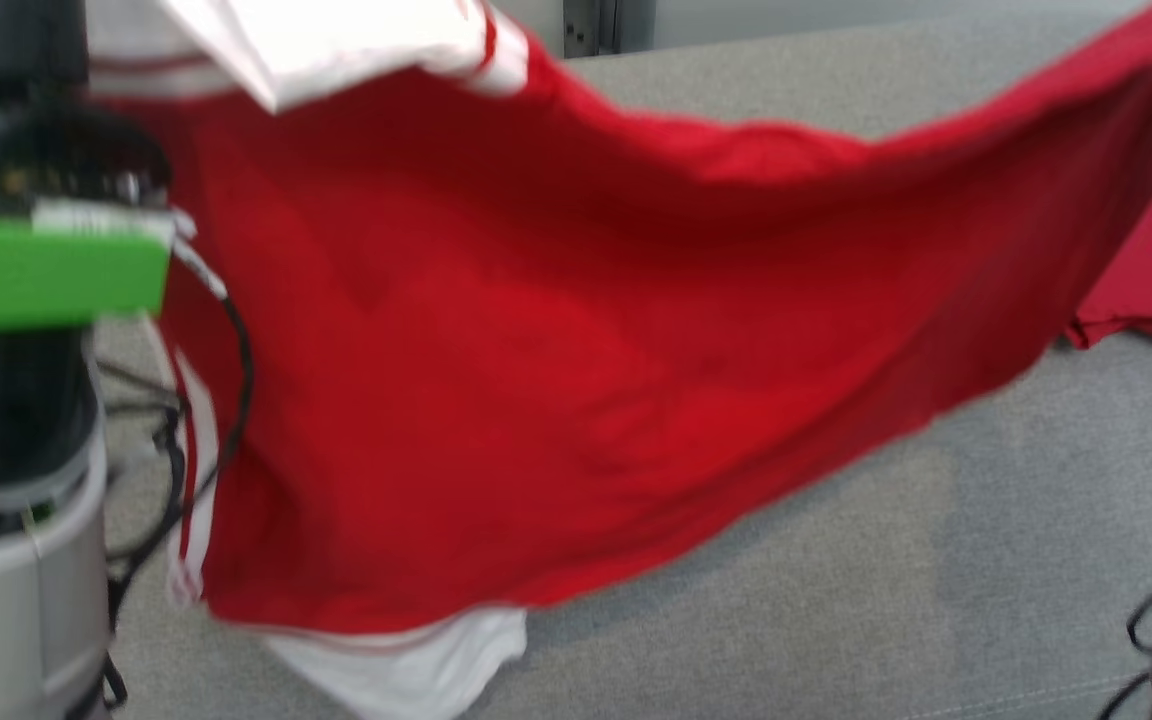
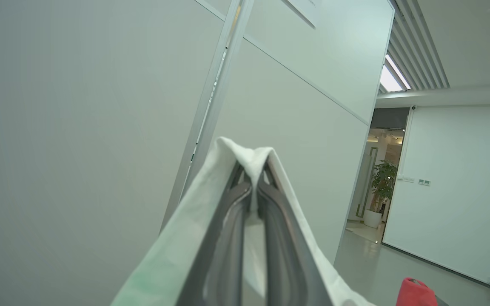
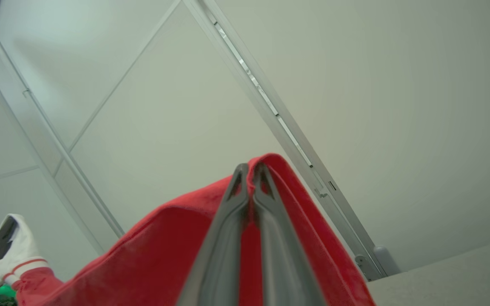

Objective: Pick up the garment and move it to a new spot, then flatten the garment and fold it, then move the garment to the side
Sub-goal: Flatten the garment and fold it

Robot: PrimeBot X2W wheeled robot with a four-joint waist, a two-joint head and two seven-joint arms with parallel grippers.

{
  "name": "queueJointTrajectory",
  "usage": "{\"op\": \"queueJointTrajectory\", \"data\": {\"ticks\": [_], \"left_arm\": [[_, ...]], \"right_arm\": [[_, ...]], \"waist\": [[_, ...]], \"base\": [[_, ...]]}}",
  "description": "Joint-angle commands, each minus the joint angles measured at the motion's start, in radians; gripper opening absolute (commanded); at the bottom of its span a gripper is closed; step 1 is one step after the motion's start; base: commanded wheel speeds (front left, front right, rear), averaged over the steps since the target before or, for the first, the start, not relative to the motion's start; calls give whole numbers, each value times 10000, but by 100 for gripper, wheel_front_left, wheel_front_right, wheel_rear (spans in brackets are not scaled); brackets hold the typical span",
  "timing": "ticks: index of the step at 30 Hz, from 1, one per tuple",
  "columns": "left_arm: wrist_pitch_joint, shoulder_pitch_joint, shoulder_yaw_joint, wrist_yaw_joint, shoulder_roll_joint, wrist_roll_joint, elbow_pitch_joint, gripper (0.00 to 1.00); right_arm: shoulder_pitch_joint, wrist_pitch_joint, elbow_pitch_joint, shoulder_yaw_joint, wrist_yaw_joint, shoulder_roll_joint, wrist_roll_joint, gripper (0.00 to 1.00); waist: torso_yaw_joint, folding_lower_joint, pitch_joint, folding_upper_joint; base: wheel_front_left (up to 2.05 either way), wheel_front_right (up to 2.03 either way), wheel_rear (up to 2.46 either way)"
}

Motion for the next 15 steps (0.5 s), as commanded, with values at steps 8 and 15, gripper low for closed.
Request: {"op": "queueJointTrajectory", "data": {"ticks": [8, 15], "left_arm": [[-155, -4511, -120, -365, 28, 636, 5173, 0], [-2142, -7755, -356, -1011, -496, 1617, 8422, 0]], "right_arm": [[-5809, -390, 4807, -210, -1, 150, -1507, 0], [-9692, -2088, 8941, -199, -1, 179, -3304, 0]], "waist": [[141, 0, 1793, 0], [376, 0, 2240, 0]], "base": [[0, 0, 0], [0, 0, 0]]}}
